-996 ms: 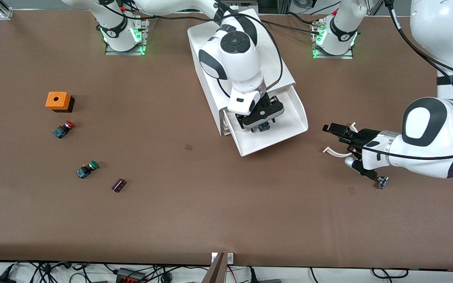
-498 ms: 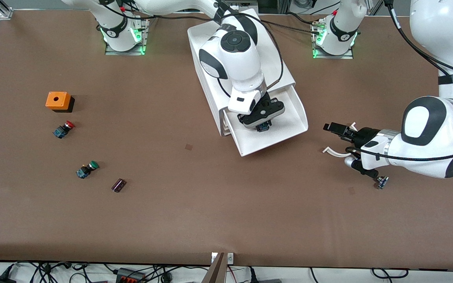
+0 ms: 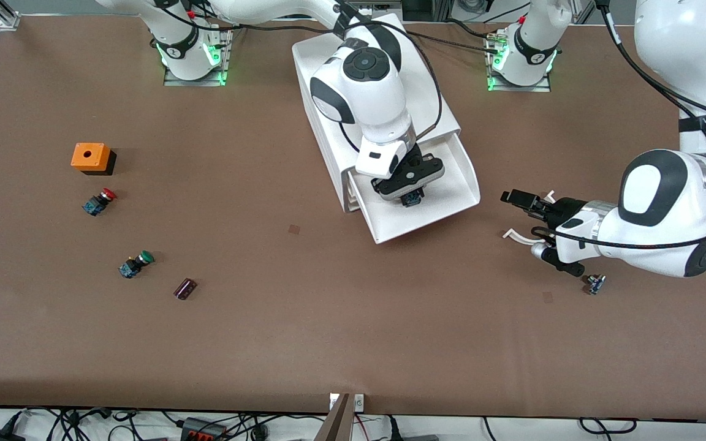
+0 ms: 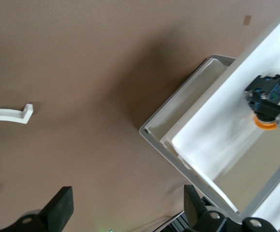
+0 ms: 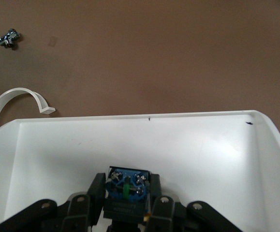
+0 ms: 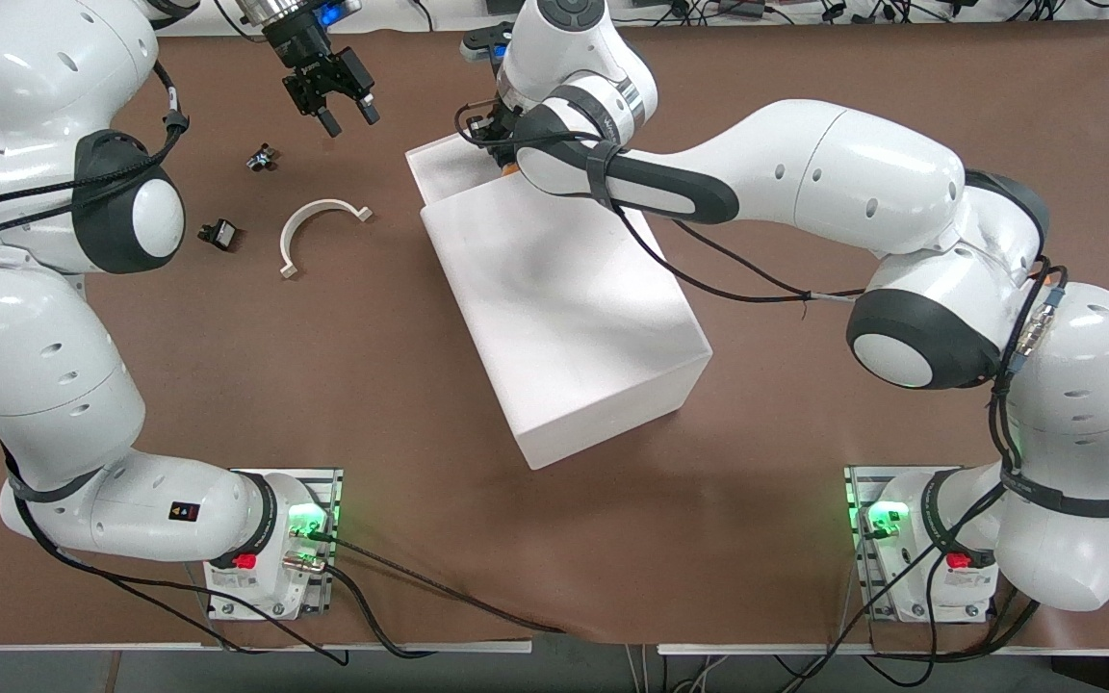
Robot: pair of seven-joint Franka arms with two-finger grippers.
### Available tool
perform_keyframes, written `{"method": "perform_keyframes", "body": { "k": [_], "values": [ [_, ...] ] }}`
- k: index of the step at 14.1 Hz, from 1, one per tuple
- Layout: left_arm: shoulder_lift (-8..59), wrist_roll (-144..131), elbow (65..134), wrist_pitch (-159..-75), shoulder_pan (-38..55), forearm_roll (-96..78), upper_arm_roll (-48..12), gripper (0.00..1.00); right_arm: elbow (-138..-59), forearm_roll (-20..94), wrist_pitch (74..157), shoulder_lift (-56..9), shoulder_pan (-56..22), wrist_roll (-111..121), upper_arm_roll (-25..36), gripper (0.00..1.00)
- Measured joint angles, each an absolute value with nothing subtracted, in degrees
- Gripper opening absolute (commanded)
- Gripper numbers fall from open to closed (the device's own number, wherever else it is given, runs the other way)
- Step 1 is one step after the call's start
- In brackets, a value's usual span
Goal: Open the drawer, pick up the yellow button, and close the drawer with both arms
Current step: 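Lift the button out with the right gripper while the left gripper releases, then carry the button with the right gripper while the left gripper nears the drawer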
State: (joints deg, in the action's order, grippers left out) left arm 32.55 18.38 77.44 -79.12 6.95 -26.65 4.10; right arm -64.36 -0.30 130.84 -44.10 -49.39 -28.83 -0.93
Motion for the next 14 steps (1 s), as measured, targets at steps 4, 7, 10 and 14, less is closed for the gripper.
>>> {"method": "perform_keyframes", "body": {
  "k": [4, 7, 10, 14],
  "values": [
    [32.55, 18.36, 77.41, -79.12, 7.78, -22.28, 4.08, 1.0, -63.32, -0.3, 130.91, -44.06, -49.38, -28.83, -0.75, 0.0],
    [32.55, 18.36, 77.29, -79.12, 7.83, -21.48, 4.08, 1.0, -58.98, -0.3, 128.94, -43.9, -48.83, -28.83, -0.43, 0.0],
    [32.54, 18.35, 76.57, -79.12, 7.91, -21.45, 4.08, 1.0, -55.2, -0.31, 122.07, -42.7, -46.97, -28.87, 0.48, 0.0],
    [32.54, 14.89, 76.15, -79.12, 9.11, -18.48, 4.03, 1.0, -54.57, -0.15, 109.57, -38.47, -39.86, -28.77, 1.34, 0.0]
  ]
}}
